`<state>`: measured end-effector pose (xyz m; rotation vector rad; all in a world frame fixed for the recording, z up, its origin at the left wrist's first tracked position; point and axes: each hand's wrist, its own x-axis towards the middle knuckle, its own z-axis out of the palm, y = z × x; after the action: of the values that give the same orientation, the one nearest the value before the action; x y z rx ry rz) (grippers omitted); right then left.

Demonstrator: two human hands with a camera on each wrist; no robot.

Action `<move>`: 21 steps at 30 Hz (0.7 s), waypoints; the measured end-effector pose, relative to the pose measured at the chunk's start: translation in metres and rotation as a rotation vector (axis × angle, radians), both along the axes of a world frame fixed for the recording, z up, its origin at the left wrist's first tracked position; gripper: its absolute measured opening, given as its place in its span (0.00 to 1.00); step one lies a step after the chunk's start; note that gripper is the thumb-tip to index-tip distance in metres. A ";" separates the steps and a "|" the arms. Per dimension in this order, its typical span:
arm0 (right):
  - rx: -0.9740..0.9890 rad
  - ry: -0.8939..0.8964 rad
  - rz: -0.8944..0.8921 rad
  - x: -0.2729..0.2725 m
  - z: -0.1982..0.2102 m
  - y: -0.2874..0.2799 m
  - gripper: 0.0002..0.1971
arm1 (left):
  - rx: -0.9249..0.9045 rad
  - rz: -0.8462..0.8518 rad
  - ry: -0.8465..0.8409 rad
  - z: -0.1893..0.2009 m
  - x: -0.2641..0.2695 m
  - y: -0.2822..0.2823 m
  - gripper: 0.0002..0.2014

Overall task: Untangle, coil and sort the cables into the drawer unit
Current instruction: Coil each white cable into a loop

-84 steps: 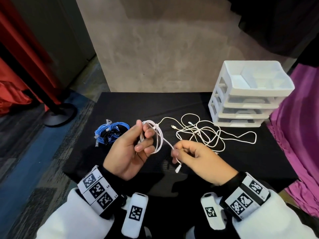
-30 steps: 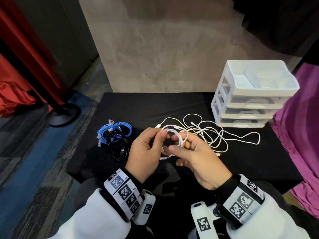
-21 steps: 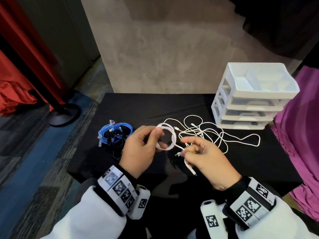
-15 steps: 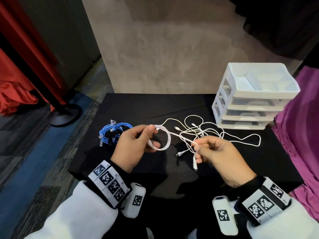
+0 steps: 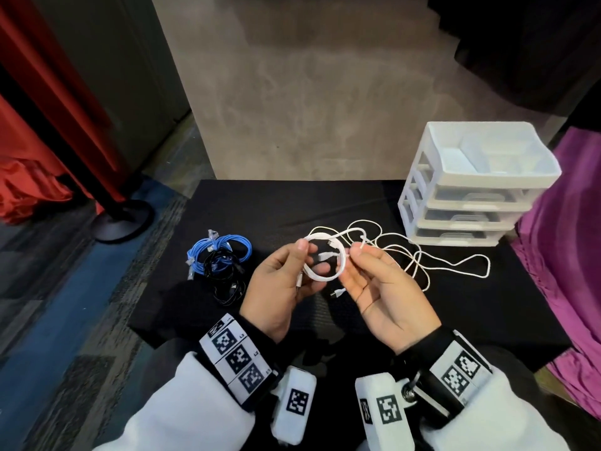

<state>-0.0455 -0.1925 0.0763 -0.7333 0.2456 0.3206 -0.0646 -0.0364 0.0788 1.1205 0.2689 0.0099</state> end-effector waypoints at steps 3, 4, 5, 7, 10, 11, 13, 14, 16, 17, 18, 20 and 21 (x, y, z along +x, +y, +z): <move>-0.186 -0.021 0.163 -0.008 -0.006 0.006 0.02 | -0.102 0.052 -0.032 0.000 0.002 -0.006 0.14; -0.261 -0.040 0.213 -0.011 -0.009 0.008 0.03 | -0.132 0.069 -0.040 0.000 0.002 -0.007 0.14; -0.341 -0.073 0.254 -0.014 -0.013 0.009 0.04 | -0.137 0.078 -0.041 0.001 0.003 -0.007 0.13; -0.592 -0.216 0.323 -0.017 -0.019 0.008 0.06 | -0.094 0.081 -0.035 -0.001 0.003 -0.006 0.14; -0.978 -0.491 0.379 -0.013 -0.018 -0.004 0.07 | -0.006 0.088 -0.026 -0.005 0.004 0.001 0.14; -1.015 -0.526 0.312 -0.009 -0.015 -0.009 0.08 | 0.062 0.090 -0.030 -0.006 0.004 0.004 0.15; -1.032 -0.626 0.144 -0.005 -0.008 -0.017 0.12 | 0.269 0.061 -0.060 -0.009 0.003 0.008 0.16; -1.053 -0.716 0.113 -0.006 -0.002 -0.017 0.14 | 0.375 0.026 -0.086 -0.009 0.002 0.008 0.16; -1.162 -0.934 0.146 -0.009 0.004 -0.011 0.17 | 0.524 -0.056 -0.126 -0.010 0.000 0.004 0.16; -1.213 -1.006 0.168 -0.010 0.005 -0.008 0.18 | 0.562 -0.093 -0.133 -0.009 -0.001 0.002 0.16; -1.244 -1.027 0.175 -0.010 0.004 -0.006 0.18 | 0.574 -0.130 -0.129 -0.010 -0.001 0.001 0.16; -1.216 -0.978 0.156 -0.007 0.004 -0.006 0.11 | 0.569 -0.197 -0.096 -0.011 -0.001 0.000 0.20; -1.196 -0.943 0.160 -0.005 0.006 -0.007 0.08 | 0.574 -0.218 -0.080 -0.011 -0.002 0.001 0.22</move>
<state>-0.0502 -0.1998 0.0819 -1.9932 -0.5923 -0.0917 -0.0667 -0.0354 0.0677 1.7116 0.0677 -0.0653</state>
